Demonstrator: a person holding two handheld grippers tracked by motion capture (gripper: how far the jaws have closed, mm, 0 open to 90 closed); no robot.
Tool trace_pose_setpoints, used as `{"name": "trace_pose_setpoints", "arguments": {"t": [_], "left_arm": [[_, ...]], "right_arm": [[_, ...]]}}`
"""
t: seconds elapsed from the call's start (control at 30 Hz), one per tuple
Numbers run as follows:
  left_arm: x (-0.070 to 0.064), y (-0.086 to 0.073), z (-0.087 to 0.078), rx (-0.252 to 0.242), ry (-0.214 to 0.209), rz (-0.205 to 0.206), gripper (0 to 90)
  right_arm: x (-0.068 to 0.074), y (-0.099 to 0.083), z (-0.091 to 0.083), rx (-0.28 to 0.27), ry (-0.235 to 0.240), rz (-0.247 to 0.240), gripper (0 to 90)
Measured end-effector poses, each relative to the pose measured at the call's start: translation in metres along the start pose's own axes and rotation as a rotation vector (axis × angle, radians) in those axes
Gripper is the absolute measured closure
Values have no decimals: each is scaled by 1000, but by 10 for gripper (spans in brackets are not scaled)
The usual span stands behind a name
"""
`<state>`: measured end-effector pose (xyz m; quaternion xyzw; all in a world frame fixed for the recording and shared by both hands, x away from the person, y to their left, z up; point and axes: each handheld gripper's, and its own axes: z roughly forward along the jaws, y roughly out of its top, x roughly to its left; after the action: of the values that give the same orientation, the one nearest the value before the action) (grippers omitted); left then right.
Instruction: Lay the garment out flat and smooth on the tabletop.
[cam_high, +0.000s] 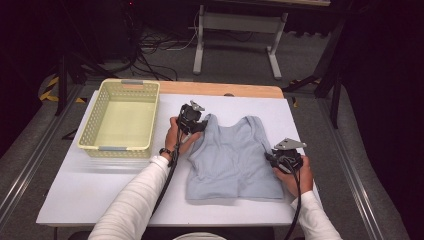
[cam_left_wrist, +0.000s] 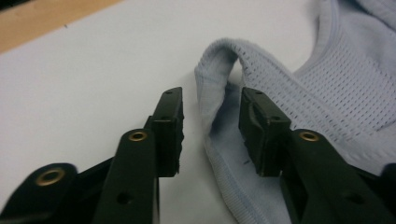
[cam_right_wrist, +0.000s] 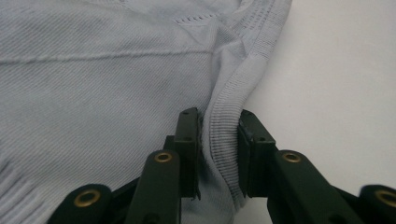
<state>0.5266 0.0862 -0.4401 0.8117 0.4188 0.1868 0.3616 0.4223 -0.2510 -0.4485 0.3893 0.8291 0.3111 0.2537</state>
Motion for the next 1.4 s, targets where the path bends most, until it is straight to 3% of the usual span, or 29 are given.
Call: {"name": "trace_pose_setpoints", "arguments": {"t": [0.07, 0.17, 0.23, 0.37, 0.5, 0.57, 0.67, 0.73, 0.87, 0.97, 1.03, 1.1, 1.17, 1.3, 1.37, 1.4], "left_arm": [[-1, -3, 2, 9, -13, 4, 625], [-4, -4, 9, 35, 7, 45, 599], [-5, -4, 12, 42, 50, 65, 598], [-3, -1, 19, 36, 60, 62, 625], [-4, 4, 25, 37, 87, 111, 648], [-6, 5, 27, 32, 91, 151, 731], [-7, 7, 30, 37, 110, 177, 797], [-6, 8, 29, 35, 118, 162, 815], [-1, 12, 15, -53, 69, 75, 815], [2, 16, 5, -93, 56, 49, 810], [5, 18, -1, -113, 26, 14, 794], [6, 18, -5, -121, 38, 10, 804], [10, 17, -8, -135, 19, -20, 800], [10, 17, -6, -116, 29, -5, 831], [14, 17, -9, -152, 14, -58, 831], [16, 17, -10, -160, 30, -76, 826]], "right_arm": [[0, 0, 0, 1, 0, -1, 729], [1, 0, 0, 3, -1, 1, 729], [1, 0, 0, 4, -2, -4, 727], [2, 0, 0, 5, -2, -3, 720], [2, 0, 1, 5, -1, -7, 717], [2, 0, 1, 4, 0, -8, 717], [1, 0, 0, 3, 4, -2, 719], [1, -1, 1, 3, 7, 2, 720], [0, -1, 1, 2, 15, 10, 732], [0, -1, 1, 5, 13, 13, 733], [0, -1, 1, 7, 13, 8, 734], [1, -1, 1, 6, 12, 8, 733], [1, -1, 1, 6, 10, 10, 734], [2, 0, 1, 9, 4, 4, 736], [2, 0, 1, 9, 4, 4, 736], [1, -1, 1, 8, 7, 7, 736]]}}
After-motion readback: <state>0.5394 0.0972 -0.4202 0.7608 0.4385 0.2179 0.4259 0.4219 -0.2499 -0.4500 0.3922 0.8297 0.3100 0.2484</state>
